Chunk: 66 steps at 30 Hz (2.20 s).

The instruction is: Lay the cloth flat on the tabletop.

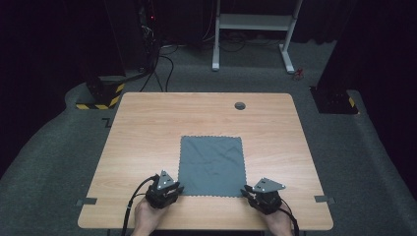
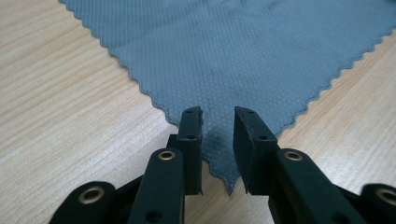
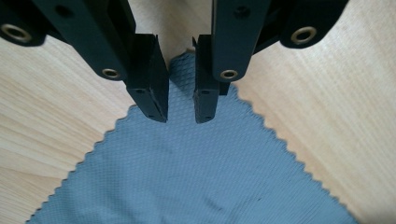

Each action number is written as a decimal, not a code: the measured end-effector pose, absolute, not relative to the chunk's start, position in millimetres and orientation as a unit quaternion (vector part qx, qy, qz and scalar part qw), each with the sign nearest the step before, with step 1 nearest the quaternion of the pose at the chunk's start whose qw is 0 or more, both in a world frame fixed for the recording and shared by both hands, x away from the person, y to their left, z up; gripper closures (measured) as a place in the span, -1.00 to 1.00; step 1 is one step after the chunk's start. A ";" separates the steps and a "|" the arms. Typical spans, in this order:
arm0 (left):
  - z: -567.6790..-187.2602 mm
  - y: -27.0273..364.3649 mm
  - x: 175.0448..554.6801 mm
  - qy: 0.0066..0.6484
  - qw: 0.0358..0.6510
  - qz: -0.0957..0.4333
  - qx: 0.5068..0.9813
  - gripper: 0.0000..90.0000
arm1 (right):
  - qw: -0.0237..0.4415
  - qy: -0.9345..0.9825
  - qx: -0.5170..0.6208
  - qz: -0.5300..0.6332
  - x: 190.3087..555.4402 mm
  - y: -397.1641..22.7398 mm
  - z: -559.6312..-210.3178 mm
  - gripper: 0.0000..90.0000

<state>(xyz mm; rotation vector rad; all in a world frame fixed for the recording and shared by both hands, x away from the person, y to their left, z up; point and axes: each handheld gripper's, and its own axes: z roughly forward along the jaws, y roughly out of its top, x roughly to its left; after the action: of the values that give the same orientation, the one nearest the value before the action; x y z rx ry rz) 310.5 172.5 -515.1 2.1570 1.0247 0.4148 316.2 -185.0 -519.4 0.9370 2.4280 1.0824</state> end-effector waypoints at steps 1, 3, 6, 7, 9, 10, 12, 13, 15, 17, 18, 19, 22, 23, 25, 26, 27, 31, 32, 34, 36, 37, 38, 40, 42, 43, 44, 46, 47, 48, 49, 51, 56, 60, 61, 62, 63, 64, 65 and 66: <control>-515.9 171.9 310.7 0.397 0.351 0.158 0.833 0.62 | 0.159 0.852 0.326 0.377 315.1 -184.2 -520.1 0.66; -516.8 170.1 309.9 0.393 0.345 0.168 0.836 0.66 | 0.159 0.855 0.324 0.373 315.0 -183.9 -522.3 0.67; -516.9 168.9 309.3 0.386 0.346 0.169 0.838 0.74 | 0.155 0.856 0.322 0.374 315.3 -184.9 -522.2 0.74; -517.0 168.8 308.8 0.385 0.346 0.167 0.839 0.81 | 0.156 0.857 0.321 0.372 315.3 -184.9 -521.9 0.77; -516.6 168.0 308.2 0.377 0.341 0.174 0.844 0.98 | 0.156 0.860 0.317 0.370 315.0 -184.7 -521.4 0.86; -516.1 167.3 308.0 0.374 0.337 0.175 0.846 0.99 | 0.156 0.861 0.315 0.368 314.8 -184.8 -521.1 0.89; -515.5 166.3 308.4 0.373 0.334 0.174 0.848 1.00 | 0.155 0.863 0.314 0.365 314.5 -185.4 -520.4 0.96; -515.0 166.1 308.4 0.371 0.331 0.173 0.850 1.00 | 0.155 0.864 0.313 0.363 314.2 -185.6 -520.1 0.97; -513.8 166.4 308.0 0.367 0.326 0.172 0.854 1.00 | 0.159 0.866 0.310 0.359 312.9 -185.9 -519.7 0.99; -513.3 167.2 306.8 0.363 0.324 0.169 0.857 1.00 | 0.160 0.867 0.308 0.357 312.1 -185.8 -519.4 1.00; -513.1 167.7 306.4 0.362 0.324 0.167 0.858 1.00 | 0.161 0.868 0.306 0.356 312.0 -185.8 -519.1 1.00; -513.2 168.2 305.7 0.362 0.326 0.164 0.858 1.00 | 0.160 0.869 0.305 0.354 311.8 -185.8 -518.8 1.00; -513.0 170.2 305.1 0.361 0.328 0.158 0.859 1.00 | 0.158 0.875 0.298 0.347 310.7 -186.0 -517.3 1.00; -513.0 170.4 305.3 0.361 0.328 0.158 0.859 1.00 | 0.158 0.875 0.298 0.347 310.7 -186.0 -517.3 1.00; -512.7 170.1 304.9 0.359 0.327 0.157 0.860 1.00 | 0.158 0.875 0.297 0.348 310.5 -186.4 -517.3 1.00; -512.4 170.0 304.4 0.358 0.326 0.155 0.861 1.00 | 0.157 0.876 0.297 0.346 310.0 -186.3 -516.9 1.00; -512.3 170.1 303.9 0.356 0.325 0.156 0.862 1.00 | 0.158 0.877 0.295 0.344 309.9 -186.3 -516.6 1.00; -511.6 172.7 301.7 0.353 0.333 0.147 0.862 1.00 | 0.157 0.879 0.290 0.344 308.2 -187.5 -514.7 1.00; -511.6 173.2 301.2 0.353 0.332 0.148 0.862 1.00 | 0.157 0.879 0.290 0.345 307.7 -188.1 -514.0 1.00; -512.5 173.0 301.4 0.353 0.332 0.146 0.862 1.00 | 0.158 0.879 0.288 0.345 307.0 -188.5 -513.1 1.00; -512.8 172.4 302.3 0.359 0.334 0.144 0.860 0.99 | 0.156 0.881 0.288 0.342 306.8 -187.5 -513.2 1.00; -512.5 172.1 303.1 0.361 0.331 0.150 0.859 0.93 | 0.154 0.881 0.289 0.341 307.2 -186.8 -513.4 0.95; -512.3 171.3 303.9 0.368 0.332 0.155 0.855 0.81 | 0.155 0.878 0.295 0.344 307.1 -186.2 -513.4 0.84; -511.2 171.3 308.5 0.380 0.341 0.160 0.845 0.63 | 0.157 0.870 0.305 0.353 309.3 -185.3 -511.7 0.76; -510.8 170.3 315.7 0.391 0.352 0.164 0.834 0.44 | 0.156 0.864 0.309 0.366 311.7 -181.3 -510.3 0.72; -511.1 169.0 320.9 0.397 0.356 0.165 0.830 0.39 | 0.158 0.862 0.307 0.371 313.2 -177.1 -510.2 0.68; -511.9 167.5 327.0 0.403 0.361 0.165 0.825 0.34 | 0.159 0.862 0.303 0.374 315.1 -172.0 -510.4 0.64; -513.9 162.5 341.3 0.414 0.358 0.173 0.819 0.26 | 0.159 0.864 0.295 0.377 320.1 -160.0 -511.8 0.60; -514.7 160.5 346.0 0.417 0.357 0.175 0.818 0.23 | 0.156 0.864 0.292 0.379 323.9 -151.9 -513.1 0.58; -515.3 158.1 352.1 0.420 0.355 0.181 0.815 0.20 | 0.156 0.865 0.290 0.379 326.7 -147.1 -514.1 0.57; -516.0 156.1 358.2 0.421 0.354 0.187 0.814 0.18 | 0.156 0.866 0.289 0.377 329.9 -140.5 -515.2 0.55; -517.0 154.1 369.2 0.429 0.351 0.195 0.810 0.16 | 0.158 0.866 0.287 0.377 335.4 -128.9 -518.0 0.53; -519.2 155.3 392.0 0.437 0.338 0.202 0.809 0.17 | 0.157 0.868 0.286 0.375 339.4 -110.9 -523.2 0.49; -519.6 161.6 401.7 0.446 0.343 0.186 0.805 0.15 | 0.148 0.867 0.290 0.377 340.9 -112.5 -523.4 0.48; -519.2 163.0 403.2 0.445 0.342 0.188 0.806 0.15 | 0.148 0.867 0.290 0.377 340.9 -112.9 -523.4 0.48; -519.1 163.9 404.1 0.445 0.341 0.188 0.807 0.15 | 0.149 0.867 0.289 0.377 340.7 -112.9 -523.4 0.48; -519.4 164.3 404.3 0.445 0.342 0.187 0.806 0.14 | 0.149 0.868 0.289 0.376 340.0 -112.9 -523.4 0.48; -519.8 165.7 405.3 0.444 0.343 0.189 0.806 0.14 | 0.149 0.868 0.290 0.376 339.9 -112.9 -523.4 0.48; -519.9 166.3 405.8 0.446 0.344 0.188 0.805 0.13 | 0.148 0.868 0.289 0.376 340.5 -113.3 -523.4 0.48; -520.3 166.1 406.0 0.448 0.344 0.190 0.803 0.11 | 0.147 0.868 0.290 0.376 340.8 -113.5 -523.4 0.48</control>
<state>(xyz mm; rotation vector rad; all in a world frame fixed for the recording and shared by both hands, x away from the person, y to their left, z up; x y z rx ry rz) 406.0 166.1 -520.3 2.0857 1.1634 0.4934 340.8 -113.5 -523.4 0.8351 2.4975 1.0831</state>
